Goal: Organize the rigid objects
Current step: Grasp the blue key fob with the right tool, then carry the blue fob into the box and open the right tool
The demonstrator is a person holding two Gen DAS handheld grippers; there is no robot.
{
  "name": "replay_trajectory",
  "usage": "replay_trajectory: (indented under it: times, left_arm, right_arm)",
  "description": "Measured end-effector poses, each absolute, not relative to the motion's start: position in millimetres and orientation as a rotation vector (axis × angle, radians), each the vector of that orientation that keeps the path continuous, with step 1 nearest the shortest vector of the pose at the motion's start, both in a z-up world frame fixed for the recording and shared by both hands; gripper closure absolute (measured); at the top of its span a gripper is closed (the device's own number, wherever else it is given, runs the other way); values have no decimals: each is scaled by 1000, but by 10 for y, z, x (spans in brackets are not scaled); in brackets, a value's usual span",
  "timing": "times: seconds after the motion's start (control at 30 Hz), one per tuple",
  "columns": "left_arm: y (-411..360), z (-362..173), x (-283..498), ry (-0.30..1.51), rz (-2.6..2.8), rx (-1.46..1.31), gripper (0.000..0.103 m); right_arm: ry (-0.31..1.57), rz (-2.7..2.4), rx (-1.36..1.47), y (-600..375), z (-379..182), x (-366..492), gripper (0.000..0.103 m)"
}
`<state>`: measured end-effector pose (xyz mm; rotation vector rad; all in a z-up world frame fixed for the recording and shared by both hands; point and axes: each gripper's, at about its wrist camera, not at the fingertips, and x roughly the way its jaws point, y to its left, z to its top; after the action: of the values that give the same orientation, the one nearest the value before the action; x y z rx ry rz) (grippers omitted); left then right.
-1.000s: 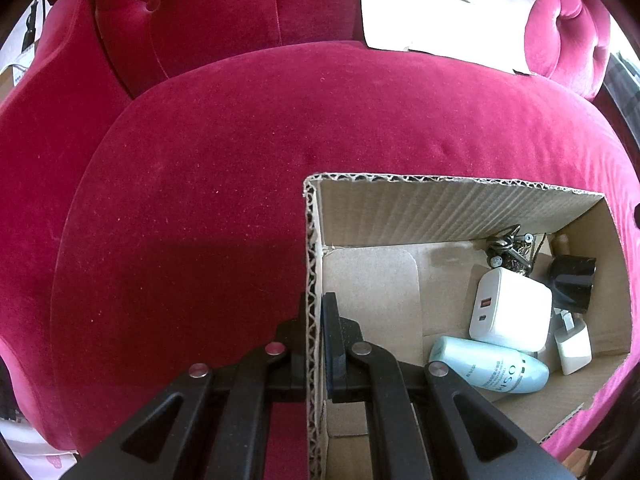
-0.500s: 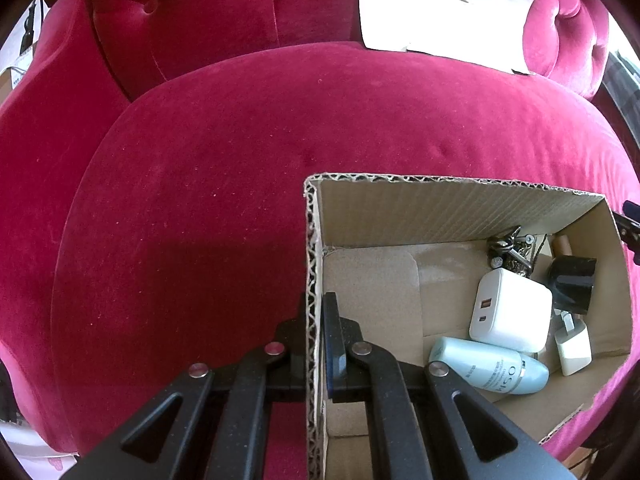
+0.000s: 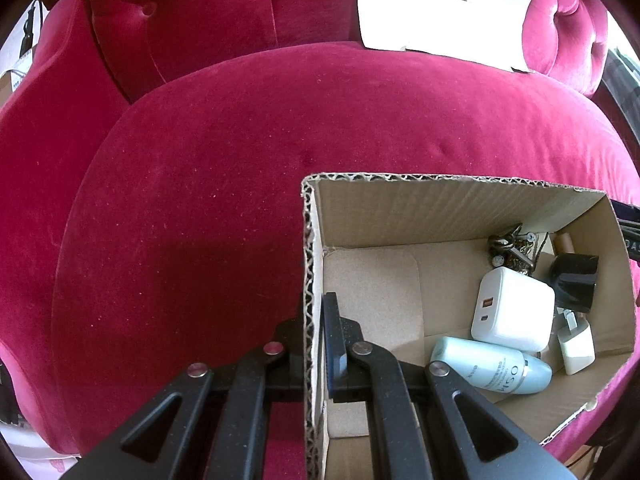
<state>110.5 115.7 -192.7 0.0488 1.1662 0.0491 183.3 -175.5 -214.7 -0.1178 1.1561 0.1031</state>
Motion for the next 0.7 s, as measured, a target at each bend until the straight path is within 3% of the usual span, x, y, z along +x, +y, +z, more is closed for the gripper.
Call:
replay_trajectory:
  times: [0.1,0.2,0.27,0.7]
  left_arm:
    - [1175,-1924,1098,1167,49,47,99]
    - [1180,-1922,1100,1168,49,47,99]
    - [1186,-1923,1102,1169,49,41,99]
    - [1199,-1932,1105,1168,47,41,99]
  right_arm:
    - [1145,101,-119,-1735,-2151,1844,22]
    - [1125,113,-132,-1702,-2124,1830,49]
    - [1120,121,-143,-1671,-2116,1821,73]
    - [1112,116,-118,-1650,-1947,1730,73]
